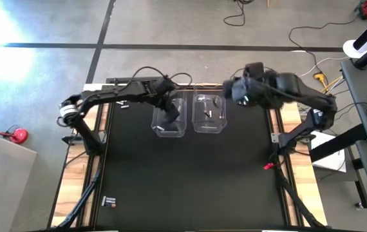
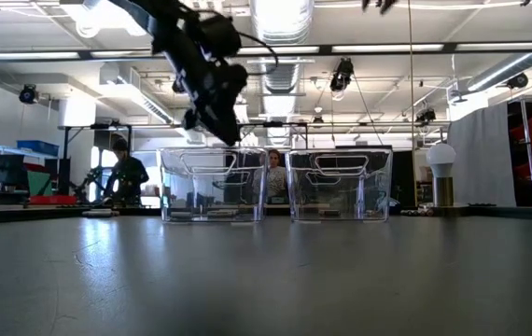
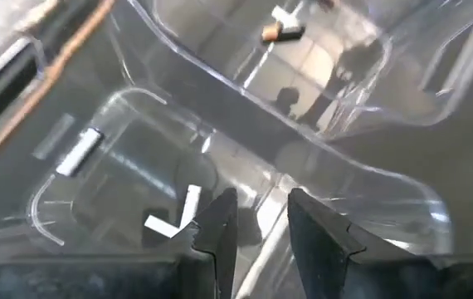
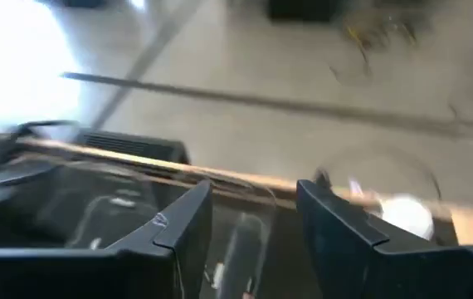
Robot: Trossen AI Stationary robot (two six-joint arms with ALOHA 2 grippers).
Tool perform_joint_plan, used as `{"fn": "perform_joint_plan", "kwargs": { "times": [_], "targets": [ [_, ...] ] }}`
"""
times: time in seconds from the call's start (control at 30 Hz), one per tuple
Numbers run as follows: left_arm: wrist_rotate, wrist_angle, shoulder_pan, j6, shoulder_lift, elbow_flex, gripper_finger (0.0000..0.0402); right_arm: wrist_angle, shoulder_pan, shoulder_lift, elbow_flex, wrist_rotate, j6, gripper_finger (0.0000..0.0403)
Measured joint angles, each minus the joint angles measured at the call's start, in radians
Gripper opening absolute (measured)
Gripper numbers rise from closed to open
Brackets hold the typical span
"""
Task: Sort batteries
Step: Put the black battery into the right transparent bin
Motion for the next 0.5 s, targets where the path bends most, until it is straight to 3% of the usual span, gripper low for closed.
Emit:
{"fn": "perform_joint_plan", "kwargs": {
  "times": [0.17,0.33,0.5],
  "targets": [
    [-0.119,0.051,-0.036,-0.035,-0.121,-0.06,0.0087,0.003,-0.18,-0.003,-0.145,-0.053,0.075,0.0158],
    [-0.144,0.131,-0.046,-0.011,-0.223,-0.137,0.0087,0.01,-0.297,-0.001,-0.321,-0.037,0.02,0.0159],
    [-0.149,0.132,-0.015,0.037,-0.277,-0.174,0.0092,0.034,-0.371,-0.044,-0.444,-0.168,0.068,0.0166]
  ]
}}
